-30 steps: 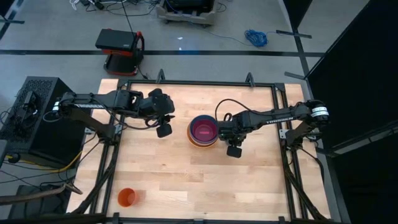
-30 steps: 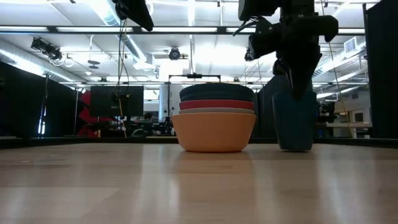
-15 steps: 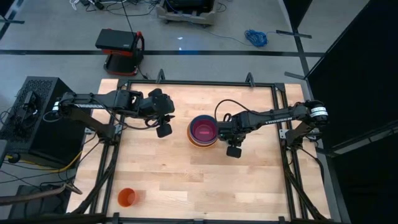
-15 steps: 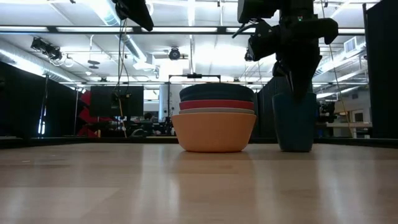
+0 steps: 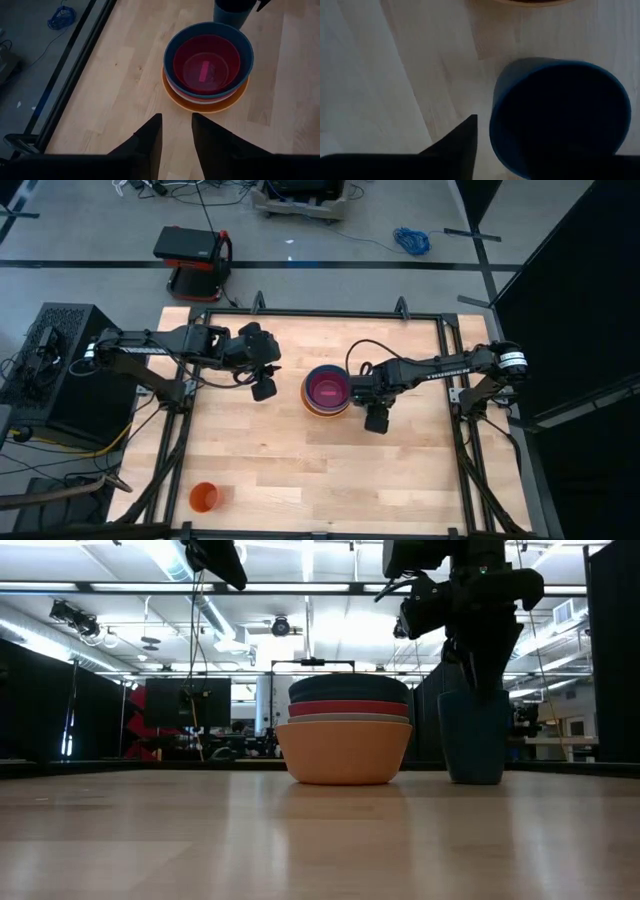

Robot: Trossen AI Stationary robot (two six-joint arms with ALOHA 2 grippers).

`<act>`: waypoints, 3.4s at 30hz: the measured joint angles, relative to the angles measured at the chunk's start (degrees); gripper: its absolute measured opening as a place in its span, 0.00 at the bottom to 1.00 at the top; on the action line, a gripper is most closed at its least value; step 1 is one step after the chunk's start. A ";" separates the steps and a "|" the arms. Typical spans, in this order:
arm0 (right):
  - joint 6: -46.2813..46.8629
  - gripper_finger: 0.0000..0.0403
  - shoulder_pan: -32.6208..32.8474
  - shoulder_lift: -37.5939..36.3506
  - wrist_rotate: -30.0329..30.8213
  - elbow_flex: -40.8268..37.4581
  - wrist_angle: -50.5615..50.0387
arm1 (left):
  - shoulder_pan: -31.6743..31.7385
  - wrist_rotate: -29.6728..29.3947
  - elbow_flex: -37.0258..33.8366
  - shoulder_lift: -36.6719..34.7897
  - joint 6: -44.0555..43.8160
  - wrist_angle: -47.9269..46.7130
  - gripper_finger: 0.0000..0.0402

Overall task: Nest bowls inside each other
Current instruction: Move the orange cup to the left of the stacked bowls

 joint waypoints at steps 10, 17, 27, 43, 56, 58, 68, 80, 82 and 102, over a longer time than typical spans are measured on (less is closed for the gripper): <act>1.75 0.37 0.02 -9.24 4.19 0.00 1.33 | 0.00 0.00 0.00 0.00 0.00 0.07 0.22; -0.45 0.33 1.19 -17.67 11.25 0.00 8.46 | -2.09 5.46 -3.90 -1.23 -1.91 0.17 0.24; -5.09 0.30 3.69 -27.43 15.59 0.02 17.66 | -8.73 23.92 -14.61 -5.44 -14.86 -0.54 0.25; -7.69 0.35 4.39 -30.03 17.06 0.02 19.77 | -34.10 29.20 -19.37 -8.31 -49.32 6.01 0.26; -7.61 0.34 4.44 -30.03 17.05 0.02 19.81 | -50.71 20.21 -19.37 -3.16 -68.53 4.54 0.29; -7.60 0.34 4.45 -30.03 17.05 0.02 19.81 | -53.16 18.93 -19.37 -2.30 -71.34 4.29 0.30; -7.46 0.40 4.46 -30.03 17.03 0.02 19.86 | -57.00 19.43 -19.37 4.44 -75.43 1.96 0.39; -7.46 0.39 4.47 -30.03 16.91 0.00 19.86 | -56.89 20.37 -20.95 6.94 -75.34 0.41 0.38; -7.52 0.38 4.47 -30.03 16.87 0.00 19.86 | -56.85 20.66 -21.49 7.06 -75.31 0.27 0.34; -9.05 0.35 4.48 -30.01 16.72 0.00 19.77 | -51.28 4.52 -11.84 7.04 -68.13 -17.19 0.00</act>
